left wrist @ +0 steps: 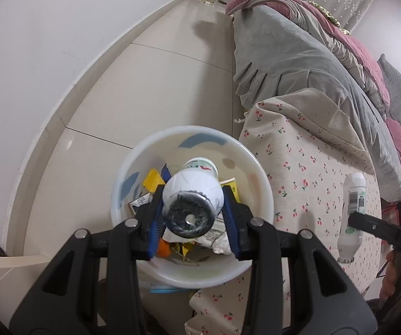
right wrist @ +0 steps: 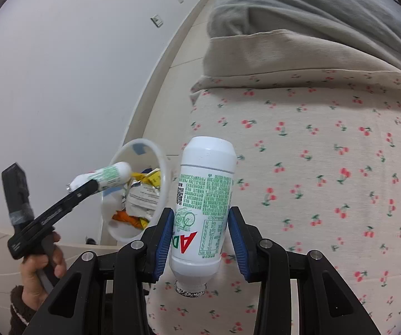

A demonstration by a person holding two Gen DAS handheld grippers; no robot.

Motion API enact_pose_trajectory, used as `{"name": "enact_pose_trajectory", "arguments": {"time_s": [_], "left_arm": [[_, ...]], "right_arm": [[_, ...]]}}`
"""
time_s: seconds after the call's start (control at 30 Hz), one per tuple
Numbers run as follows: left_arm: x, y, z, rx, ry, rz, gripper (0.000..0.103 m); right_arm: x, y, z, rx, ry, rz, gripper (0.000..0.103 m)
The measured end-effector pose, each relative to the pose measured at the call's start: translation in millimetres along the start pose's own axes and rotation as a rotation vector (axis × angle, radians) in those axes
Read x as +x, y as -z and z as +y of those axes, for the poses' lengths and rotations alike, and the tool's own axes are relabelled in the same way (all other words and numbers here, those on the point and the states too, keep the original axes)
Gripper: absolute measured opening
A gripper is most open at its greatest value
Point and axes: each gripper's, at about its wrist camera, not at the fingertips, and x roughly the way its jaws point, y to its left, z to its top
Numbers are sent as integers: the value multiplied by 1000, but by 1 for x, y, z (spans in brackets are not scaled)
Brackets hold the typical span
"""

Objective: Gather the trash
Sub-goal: 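Lift both white bottles and carry them over the white bin, then lower both tools into the bin and open them to drop the bottles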

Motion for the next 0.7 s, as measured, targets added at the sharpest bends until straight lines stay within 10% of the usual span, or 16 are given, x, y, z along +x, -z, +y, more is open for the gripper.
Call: {"name": "enact_pose_trajectory", "arguments": {"time_s": [0.1, 0.23, 0.7], "left_arm": [[5, 0, 2, 9, 40, 0, 43], [0, 1, 7, -12, 37, 7, 75], [-32, 24, 40, -39, -122, 13, 96]], "right_arm": [[3, 2, 9, -15, -4, 9, 41], [12, 2, 20, -28, -9, 17, 41], [54, -2, 63, -36, -54, 49, 41]]}}
